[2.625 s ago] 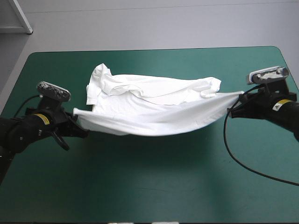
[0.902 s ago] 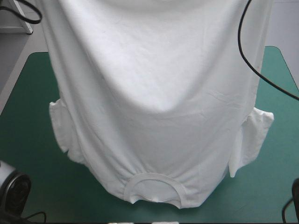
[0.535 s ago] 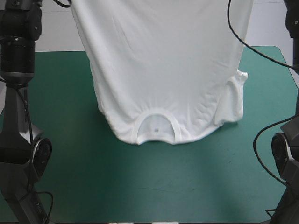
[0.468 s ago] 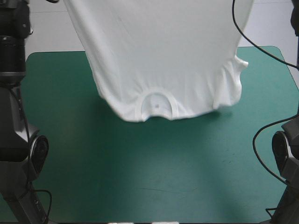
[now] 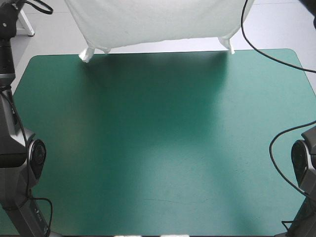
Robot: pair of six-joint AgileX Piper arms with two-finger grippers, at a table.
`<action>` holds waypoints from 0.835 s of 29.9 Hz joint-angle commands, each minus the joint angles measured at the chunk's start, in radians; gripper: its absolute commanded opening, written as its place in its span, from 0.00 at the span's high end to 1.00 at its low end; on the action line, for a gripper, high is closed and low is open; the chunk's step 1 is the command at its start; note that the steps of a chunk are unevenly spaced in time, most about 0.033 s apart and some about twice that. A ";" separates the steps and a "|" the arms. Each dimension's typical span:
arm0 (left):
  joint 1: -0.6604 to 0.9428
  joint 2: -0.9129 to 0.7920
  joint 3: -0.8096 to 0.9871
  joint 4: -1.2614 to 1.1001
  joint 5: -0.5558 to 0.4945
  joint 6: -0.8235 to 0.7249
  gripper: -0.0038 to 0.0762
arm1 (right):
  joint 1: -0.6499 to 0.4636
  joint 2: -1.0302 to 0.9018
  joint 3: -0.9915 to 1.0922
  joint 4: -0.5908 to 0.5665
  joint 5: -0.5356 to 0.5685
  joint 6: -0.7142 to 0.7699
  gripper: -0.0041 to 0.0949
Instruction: Fold the cloth
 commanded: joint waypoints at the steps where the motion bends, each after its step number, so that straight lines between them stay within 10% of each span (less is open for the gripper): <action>1: -0.006 -0.050 0.038 0.007 0.036 0.000 0.93 | -0.011 -0.048 0.096 -0.037 -0.018 0.008 0.97; 9: -0.027 -0.090 0.326 0.003 0.148 -0.022 0.93 | -0.011 -0.102 0.380 0.002 0.032 -0.027 0.97; 19: -0.031 -0.628 1.324 0.006 -0.424 -0.033 0.93 | -0.011 -0.526 1.016 0.012 -0.193 -0.096 0.97; 25: 0.005 -0.952 1.729 0.005 -0.409 -0.022 0.93 | -0.011 -0.762 1.332 0.025 -0.192 -0.094 0.97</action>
